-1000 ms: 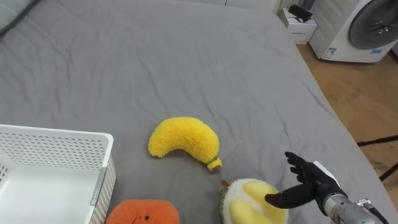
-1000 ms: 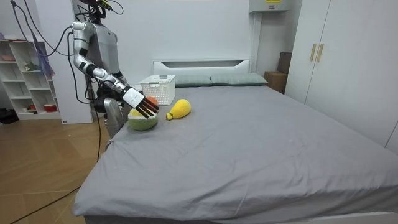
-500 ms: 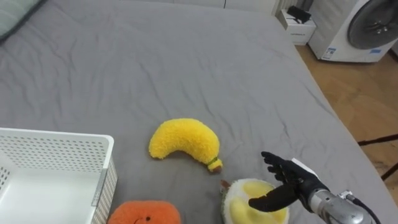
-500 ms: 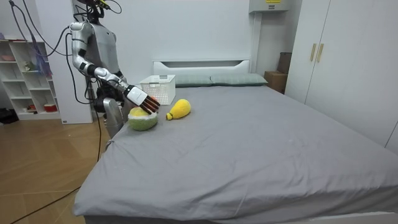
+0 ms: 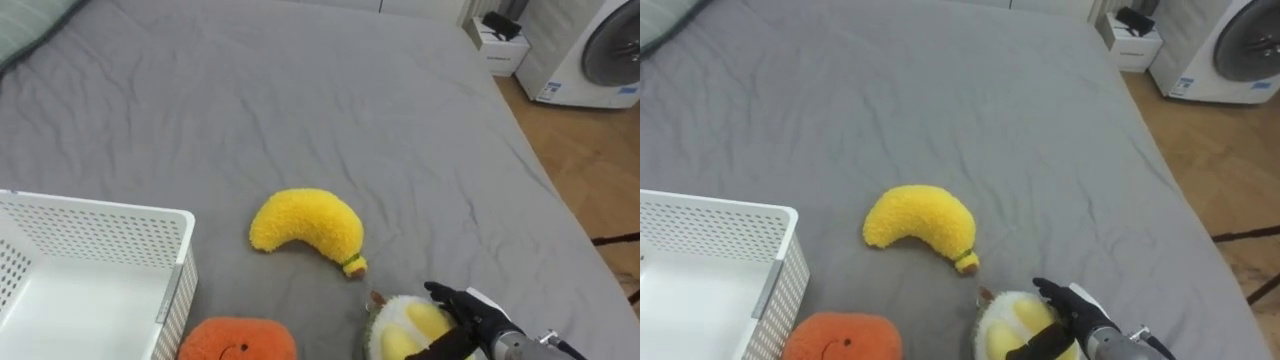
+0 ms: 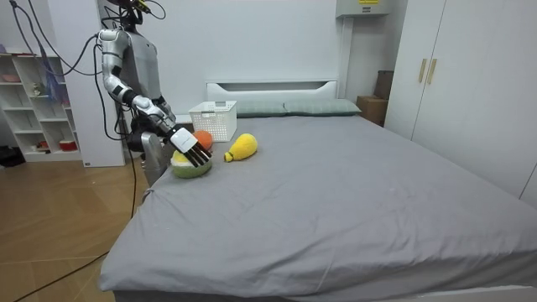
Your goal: Collect toys from the bed
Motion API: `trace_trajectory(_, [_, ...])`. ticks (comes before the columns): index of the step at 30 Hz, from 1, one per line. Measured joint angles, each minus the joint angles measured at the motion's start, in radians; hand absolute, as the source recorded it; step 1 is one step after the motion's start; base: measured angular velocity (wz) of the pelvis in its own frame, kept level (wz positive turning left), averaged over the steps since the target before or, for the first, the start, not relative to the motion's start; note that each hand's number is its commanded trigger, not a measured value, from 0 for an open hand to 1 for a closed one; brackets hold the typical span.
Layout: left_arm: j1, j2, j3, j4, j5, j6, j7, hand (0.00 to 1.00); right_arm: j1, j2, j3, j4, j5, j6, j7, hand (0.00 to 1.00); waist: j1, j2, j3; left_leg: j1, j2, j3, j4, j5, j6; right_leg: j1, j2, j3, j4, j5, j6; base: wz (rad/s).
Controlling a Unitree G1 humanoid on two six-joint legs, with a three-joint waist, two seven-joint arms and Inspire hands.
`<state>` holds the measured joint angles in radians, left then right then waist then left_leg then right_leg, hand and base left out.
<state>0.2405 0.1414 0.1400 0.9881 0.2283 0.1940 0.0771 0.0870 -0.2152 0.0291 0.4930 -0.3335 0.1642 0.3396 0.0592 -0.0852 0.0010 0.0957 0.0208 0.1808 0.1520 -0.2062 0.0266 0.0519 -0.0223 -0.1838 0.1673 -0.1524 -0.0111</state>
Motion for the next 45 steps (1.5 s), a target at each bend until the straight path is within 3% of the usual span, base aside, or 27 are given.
trace_trajectory(14, [0.012,0.001,0.003,-0.027,0.0,0.0,0.0,0.0,-0.031,0.0,-0.012,0.13,-0.023,-0.011,-0.01,0.0,0.002,-0.009,0.0007,0.003,-0.003,-0.022,0.002,0.0,0.0,0.019,0.0,-0.009,-0.015,-0.001,0.001,0.03])
trace_trajectory(15, [0.012,0.001,0.002,-0.027,0.0,0.0,0.0,0.0,-0.031,0.0,-0.012,0.132,-0.023,-0.012,-0.012,0.57,0.001,-0.009,0.0008,0.003,-0.003,-0.023,0.002,0.0,0.0,0.019,0.0,-0.009,-0.015,-0.001,0.001,0.0])
trace_trajectory(16, [0.012,0.002,0.001,-0.027,-0.001,0.0,0.0,0.0,-0.032,0.0,-0.012,0.147,-0.022,-0.021,-0.02,0.82,0.0,-0.008,0.0008,0.003,-0.003,-0.023,0.002,0.0,0.0,0.02,0.0,-0.009,-0.015,-0.001,0.001,0.0])
trace_trajectory(17, [0.013,0.003,-0.004,-0.027,-0.001,0.0,0.0,0.0,-0.033,0.0,-0.012,0.167,-0.022,-0.033,-0.032,1.0,0.001,-0.008,0.0008,0.003,-0.003,-0.023,0.002,0.0,0.0,0.022,0.0,-0.009,-0.015,-0.001,0.001,0.0])
trace_trajectory(26, [0.008,0.004,-0.046,-0.003,-0.001,-0.01,0.03,0.0,-0.04,0.002,-0.008,0.267,-0.022,-0.102,-0.142,1.0,0.001,0.0,0.0006,0.001,-0.002,-0.023,0.001,0.0,0.0,0.029,0.001,-0.013,-0.016,-0.001,0.001,0.0])
trace_trajectory(35, [0.001,-0.004,-0.046,0.012,-0.001,-0.016,0.03,0.0,-0.056,0.004,0.008,0.319,-0.025,-0.115,-0.19,1.0,0.001,0.015,0.0008,0.001,-0.002,-0.022,0.001,0.0,0.0,0.029,0.003,-0.012,-0.017,-0.001,0.001,0.0])
trace_trajectory(45, [0.001,-0.003,-0.046,0.013,-0.001,-0.022,0.03,0.0,-0.059,0.007,0.024,0.323,-0.018,-0.123,-0.195,1.0,0.002,0.012,-0.0004,0.001,-0.002,-0.023,0.001,0.0,0.0,0.029,0.001,-0.012,-0.018,-0.001,0.001,0.0])
